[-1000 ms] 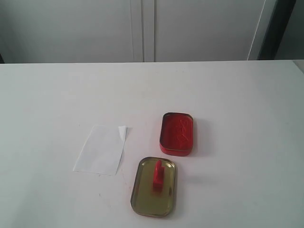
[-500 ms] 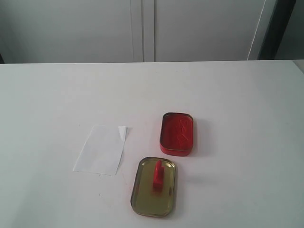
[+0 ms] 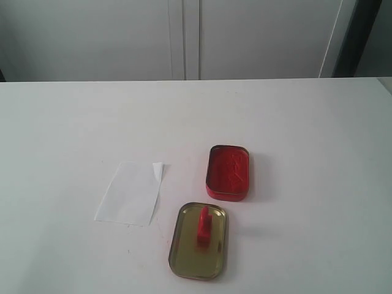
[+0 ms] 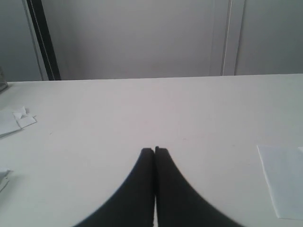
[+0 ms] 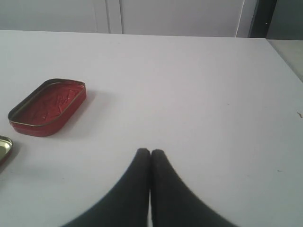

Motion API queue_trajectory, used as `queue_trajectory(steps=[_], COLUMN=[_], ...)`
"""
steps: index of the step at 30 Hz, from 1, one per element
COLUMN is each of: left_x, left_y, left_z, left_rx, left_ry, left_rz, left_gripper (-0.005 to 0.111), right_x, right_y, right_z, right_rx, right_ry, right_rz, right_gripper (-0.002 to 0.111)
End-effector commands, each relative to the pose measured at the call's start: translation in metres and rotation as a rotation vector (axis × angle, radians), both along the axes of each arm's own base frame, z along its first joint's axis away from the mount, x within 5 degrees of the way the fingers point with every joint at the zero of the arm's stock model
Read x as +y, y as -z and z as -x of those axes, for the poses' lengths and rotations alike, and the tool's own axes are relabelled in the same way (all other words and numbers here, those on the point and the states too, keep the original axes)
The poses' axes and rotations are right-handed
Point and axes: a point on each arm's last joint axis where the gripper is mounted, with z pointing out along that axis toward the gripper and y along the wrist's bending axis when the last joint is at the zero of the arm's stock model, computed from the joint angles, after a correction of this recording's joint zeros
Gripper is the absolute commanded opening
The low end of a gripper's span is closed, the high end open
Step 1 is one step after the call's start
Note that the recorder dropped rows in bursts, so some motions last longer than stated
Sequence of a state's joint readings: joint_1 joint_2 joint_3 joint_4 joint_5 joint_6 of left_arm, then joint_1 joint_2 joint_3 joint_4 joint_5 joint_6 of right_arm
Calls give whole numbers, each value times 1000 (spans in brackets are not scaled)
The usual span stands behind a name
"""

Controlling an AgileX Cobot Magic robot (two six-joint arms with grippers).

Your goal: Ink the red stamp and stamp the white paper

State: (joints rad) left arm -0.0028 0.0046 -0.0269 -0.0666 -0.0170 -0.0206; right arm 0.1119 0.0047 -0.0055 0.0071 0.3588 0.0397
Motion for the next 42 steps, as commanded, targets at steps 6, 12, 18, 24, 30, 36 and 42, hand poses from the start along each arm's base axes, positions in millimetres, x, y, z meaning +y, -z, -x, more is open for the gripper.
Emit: queue_trajectory(steps=[6, 12, 18, 24, 30, 36, 42], left_x=[-3, -4, -5, -6, -7, -7, -15], left_y=[-41, -63, -79, -84, -80, -68, -63], left_z=[1, -3, -9, -19, -44, -81, -105], left_rx=[142, 308, 453, 642, 940, 1183, 1262], left_ry=[30, 48, 65, 97, 147, 175, 239], left_rz=[-3, -29, -31, -61, -91, -86, -54], left_gripper=[0, 0, 0, 0, 0, 0, 0], right_x=[0, 0, 0, 0, 0, 0, 0], right_y=[0, 0, 0, 0, 0, 0, 0], right_z=[0, 0, 0, 0, 0, 0, 0], right_rx=[-14, -14, -14, -14, -14, -14, -14], right_ry=[4, 4, 4, 4, 4, 4, 4], right_rz=[-4, -4, -4, -4, -4, -4, -4], right_gripper=[0, 0, 0, 0, 0, 0, 0])
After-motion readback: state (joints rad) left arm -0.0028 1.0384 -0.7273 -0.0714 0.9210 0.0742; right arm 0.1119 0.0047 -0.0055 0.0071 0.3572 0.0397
